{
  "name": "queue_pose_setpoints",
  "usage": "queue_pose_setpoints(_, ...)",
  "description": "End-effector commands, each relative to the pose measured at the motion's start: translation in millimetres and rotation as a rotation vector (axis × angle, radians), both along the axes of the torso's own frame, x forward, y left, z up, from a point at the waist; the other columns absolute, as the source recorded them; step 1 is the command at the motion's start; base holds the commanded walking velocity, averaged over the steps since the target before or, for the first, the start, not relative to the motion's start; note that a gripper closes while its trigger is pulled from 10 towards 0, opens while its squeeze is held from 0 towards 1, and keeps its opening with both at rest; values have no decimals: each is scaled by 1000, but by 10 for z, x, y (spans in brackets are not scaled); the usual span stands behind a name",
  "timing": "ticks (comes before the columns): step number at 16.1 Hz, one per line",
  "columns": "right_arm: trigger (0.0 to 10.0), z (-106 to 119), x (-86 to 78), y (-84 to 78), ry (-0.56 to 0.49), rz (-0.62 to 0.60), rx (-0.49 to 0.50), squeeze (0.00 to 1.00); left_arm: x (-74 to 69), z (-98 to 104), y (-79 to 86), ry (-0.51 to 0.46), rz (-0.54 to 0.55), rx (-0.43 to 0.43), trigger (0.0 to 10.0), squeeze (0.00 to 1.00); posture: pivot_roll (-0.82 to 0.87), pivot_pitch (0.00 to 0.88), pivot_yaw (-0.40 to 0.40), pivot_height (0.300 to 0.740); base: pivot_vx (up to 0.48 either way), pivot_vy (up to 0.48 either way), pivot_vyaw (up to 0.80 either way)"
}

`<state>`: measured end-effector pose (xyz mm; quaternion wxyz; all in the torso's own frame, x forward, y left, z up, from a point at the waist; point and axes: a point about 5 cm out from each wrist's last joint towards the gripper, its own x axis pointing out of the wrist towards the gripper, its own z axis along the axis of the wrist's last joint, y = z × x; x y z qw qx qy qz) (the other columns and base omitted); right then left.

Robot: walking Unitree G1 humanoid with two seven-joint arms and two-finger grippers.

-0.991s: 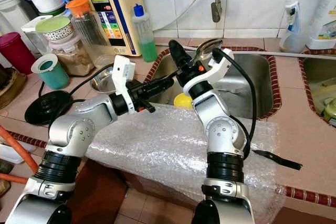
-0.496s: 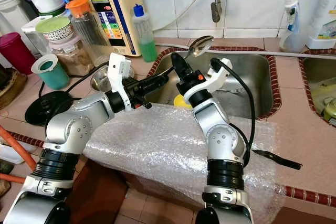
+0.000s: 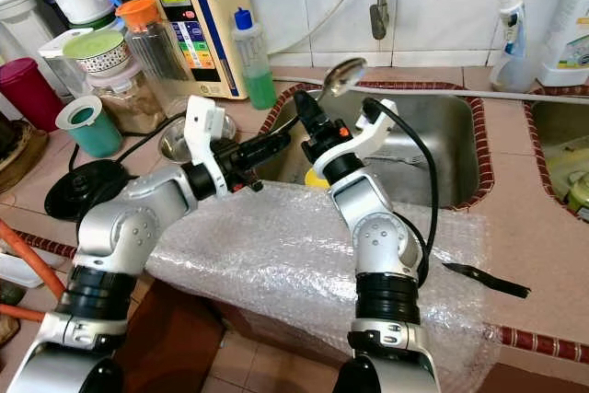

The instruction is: Kitchen organization

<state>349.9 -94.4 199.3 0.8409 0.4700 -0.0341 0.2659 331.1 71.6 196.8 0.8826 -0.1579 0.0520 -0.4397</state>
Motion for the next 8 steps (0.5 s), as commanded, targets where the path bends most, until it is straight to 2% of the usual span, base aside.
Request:
queue_pose_setpoints(1, 0, 67, 26, 103, -9, 19, -14, 0, -50, 14, -34, -11, -40, 19, 0, 0, 84, 0, 213, 740, 0, 0, 0)
queue_pose_setpoints(6, 0, 16, 118, 0, 20, -101, -99, 0, -43, -26, 6, -9, 5, 27, 0, 0, 94, 0, 193, 740, 0, 0, 0)
queue_pose_setpoints(7, 0, 21, 152, -2, 25, -103, -98, 0, -36, -39, 23, 0, 32, 23, 10000, 1000, 103, 0, 182, 740, 0, 0, 0)
queue_pose_setpoints(8, 0, 29, 163, 6, 24, -104, -100, 0, -38, -39, 24, 5, 32, 16, 10000, 1000, 106, 0, 179, 740, 0, 0, 0)
